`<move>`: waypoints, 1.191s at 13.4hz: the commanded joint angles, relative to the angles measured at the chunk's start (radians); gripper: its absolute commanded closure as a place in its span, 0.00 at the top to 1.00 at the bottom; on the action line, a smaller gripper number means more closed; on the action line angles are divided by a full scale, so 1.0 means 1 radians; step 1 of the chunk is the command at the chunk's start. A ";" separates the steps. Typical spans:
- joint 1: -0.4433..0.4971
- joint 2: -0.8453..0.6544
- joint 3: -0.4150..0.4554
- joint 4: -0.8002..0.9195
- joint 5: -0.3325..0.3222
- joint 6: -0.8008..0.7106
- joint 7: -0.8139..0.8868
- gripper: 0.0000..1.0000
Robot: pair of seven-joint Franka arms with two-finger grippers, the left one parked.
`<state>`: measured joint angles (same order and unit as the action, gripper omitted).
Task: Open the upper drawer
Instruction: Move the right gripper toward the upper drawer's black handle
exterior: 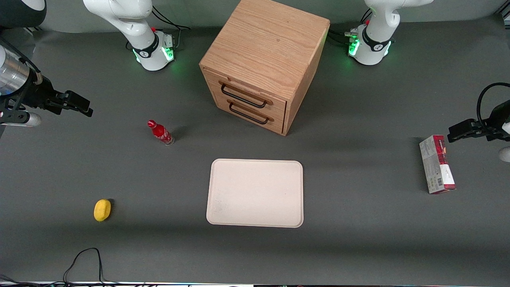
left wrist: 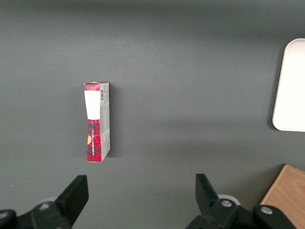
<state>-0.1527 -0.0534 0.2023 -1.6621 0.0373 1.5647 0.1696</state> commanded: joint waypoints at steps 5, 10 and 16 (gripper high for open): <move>0.030 0.104 0.003 0.118 -0.010 -0.012 -0.018 1.00; 0.042 0.200 0.208 0.188 -0.004 -0.011 -0.022 1.00; 0.042 0.331 0.570 0.263 -0.023 -0.002 -0.148 1.00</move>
<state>-0.1055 0.1946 0.6851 -1.4718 0.0362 1.5729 0.0938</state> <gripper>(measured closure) 0.000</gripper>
